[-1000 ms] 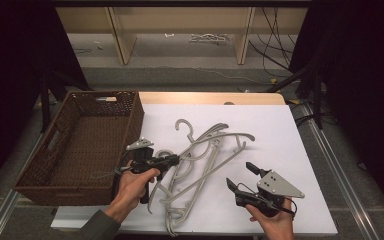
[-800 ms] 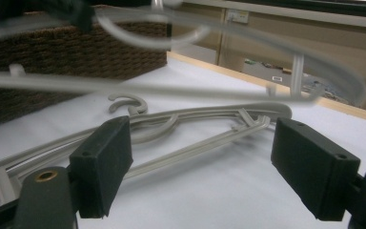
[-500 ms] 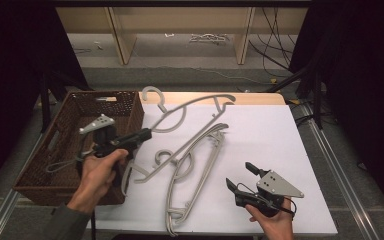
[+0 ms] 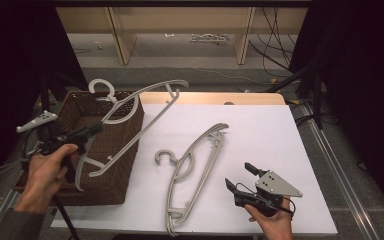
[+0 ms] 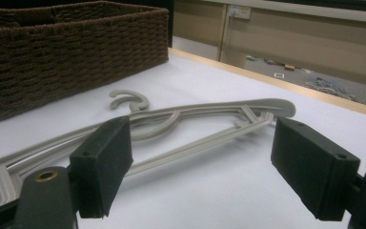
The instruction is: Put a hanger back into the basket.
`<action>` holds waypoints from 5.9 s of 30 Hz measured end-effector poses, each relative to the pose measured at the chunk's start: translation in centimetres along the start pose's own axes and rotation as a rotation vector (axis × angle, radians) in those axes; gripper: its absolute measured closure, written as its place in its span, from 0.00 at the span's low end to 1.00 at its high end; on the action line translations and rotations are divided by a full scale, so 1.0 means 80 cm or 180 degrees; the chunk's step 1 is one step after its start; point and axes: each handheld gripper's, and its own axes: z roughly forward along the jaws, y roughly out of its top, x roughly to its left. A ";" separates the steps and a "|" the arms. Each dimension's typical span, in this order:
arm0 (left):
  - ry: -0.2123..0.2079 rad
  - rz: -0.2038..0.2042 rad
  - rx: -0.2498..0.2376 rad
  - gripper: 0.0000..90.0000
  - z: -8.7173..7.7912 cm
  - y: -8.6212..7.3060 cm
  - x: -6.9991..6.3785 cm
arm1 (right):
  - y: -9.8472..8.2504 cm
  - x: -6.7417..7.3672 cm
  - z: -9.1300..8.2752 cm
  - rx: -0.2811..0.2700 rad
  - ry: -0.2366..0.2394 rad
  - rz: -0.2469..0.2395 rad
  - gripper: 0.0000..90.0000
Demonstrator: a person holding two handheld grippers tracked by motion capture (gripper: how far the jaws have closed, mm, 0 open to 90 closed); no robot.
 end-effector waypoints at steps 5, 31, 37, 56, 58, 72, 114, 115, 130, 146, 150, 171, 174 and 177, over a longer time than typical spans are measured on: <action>0.0103 -0.0008 -0.0044 0.90 -0.021 0.003 0.030 | -0.001 0.001 0.001 0.0016 0.0016 -0.0002 0.25; 0.0549 0.0134 0.0056 0.91 -0.076 0.000 0.154 | -0.002 0.000 0.007 0.0058 0.0027 -0.0074 0.25; 0.0700 0.0310 0.0259 0.91 -0.069 0.002 0.165 | -0.003 0.003 0.009 0.0039 0.0074 -0.0009 0.25; 0.0941 0.0704 0.0951 0.90 -0.005 -0.016 0.185 | -0.003 0.002 0.011 0.0089 0.0060 -0.0090 0.25; 0.0969 0.0719 0.0980 0.90 -0.005 -0.018 0.189 | -0.003 0.002 0.011 0.0090 0.0062 -0.0088 0.25; 0.1163 0.0715 0.1393 0.89 0.010 -0.036 0.199 | -0.003 0.002 0.011 0.0097 0.0067 -0.0079 0.25; 0.0408 0.0576 0.0082 0.23 0.015 -0.026 -0.039 | -0.003 0.002 0.012 0.0023 0.0084 -0.0068 0.25; 0.0408 0.0576 0.0082 0.23 0.015 -0.026 -0.039 | -0.003 0.002 0.012 0.0023 0.0084 -0.0068 0.25; 0.0105 0.0726 0.0168 0.20 0.057 -0.073 -0.108 | -0.001 0.003 0.007 0.0143 0.0095 -0.0025 0.25; 0.0022 0.0764 0.0380 0.22 0.092 -0.124 -0.132 | -0.003 0.002 0.008 0.0004 0.0143 0.0046 0.25; 0.0069 0.0821 0.0320 0.22 0.096 -0.142 -0.133 | -0.002 0.003 0.006 0.0022 0.0109 0.0015 0.25; -0.0071 0.0825 0.0664 0.18 0.120 -0.176 -0.133 | 0.000 0.004 0.005 0.0055 0.0116 -0.0018 0.25; -0.0099 0.0818 0.0766 0.19 0.126 -0.177 -0.131 | 0.000 0.006 0.007 0.0066 0.0140 -0.0033 0.25; -0.0086 0.0773 0.0822 0.19 0.132 -0.177 -0.129 | -0.001 0.007 0.007 0.0072 0.0147 -0.0020 0.25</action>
